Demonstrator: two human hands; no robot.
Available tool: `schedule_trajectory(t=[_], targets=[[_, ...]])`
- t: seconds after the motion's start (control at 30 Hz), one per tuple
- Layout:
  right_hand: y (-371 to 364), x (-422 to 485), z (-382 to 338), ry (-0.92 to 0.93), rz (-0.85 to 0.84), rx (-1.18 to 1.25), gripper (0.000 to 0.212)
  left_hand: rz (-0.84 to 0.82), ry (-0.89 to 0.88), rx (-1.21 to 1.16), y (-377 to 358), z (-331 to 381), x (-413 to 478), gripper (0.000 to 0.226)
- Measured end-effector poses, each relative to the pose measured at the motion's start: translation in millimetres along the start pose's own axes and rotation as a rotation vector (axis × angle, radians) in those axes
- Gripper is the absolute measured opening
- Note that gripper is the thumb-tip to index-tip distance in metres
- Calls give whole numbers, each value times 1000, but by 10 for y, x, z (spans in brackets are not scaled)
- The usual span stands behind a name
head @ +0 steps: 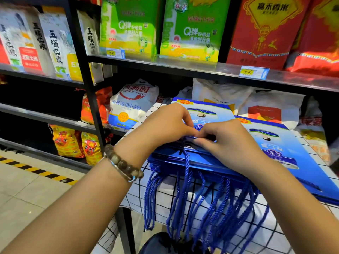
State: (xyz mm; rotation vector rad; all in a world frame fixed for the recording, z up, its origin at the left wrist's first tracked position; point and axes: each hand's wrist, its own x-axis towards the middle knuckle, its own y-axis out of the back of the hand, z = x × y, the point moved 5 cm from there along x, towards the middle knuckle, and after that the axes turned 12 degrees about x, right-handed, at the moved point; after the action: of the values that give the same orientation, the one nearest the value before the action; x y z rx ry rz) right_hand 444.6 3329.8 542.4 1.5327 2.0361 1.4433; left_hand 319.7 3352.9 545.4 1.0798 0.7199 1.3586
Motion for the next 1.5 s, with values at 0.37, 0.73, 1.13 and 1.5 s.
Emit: schedule_trajectory(t=[0.37,0.73,1.13,1.5], targets=[[-68,-21,-219,30,-120,-152,44,93,130,-458,-76,-231,108,16],[-160,-4,-644,168,-125,-270,39,593,-11,-404,272,-289,-131,21],[1061,166,-462,210,1059,553,44,286,-334,-393,190,475,-399,73],[519,-126,233,-336,647,1202,21,40,-402,314,-23,203,-195,59]])
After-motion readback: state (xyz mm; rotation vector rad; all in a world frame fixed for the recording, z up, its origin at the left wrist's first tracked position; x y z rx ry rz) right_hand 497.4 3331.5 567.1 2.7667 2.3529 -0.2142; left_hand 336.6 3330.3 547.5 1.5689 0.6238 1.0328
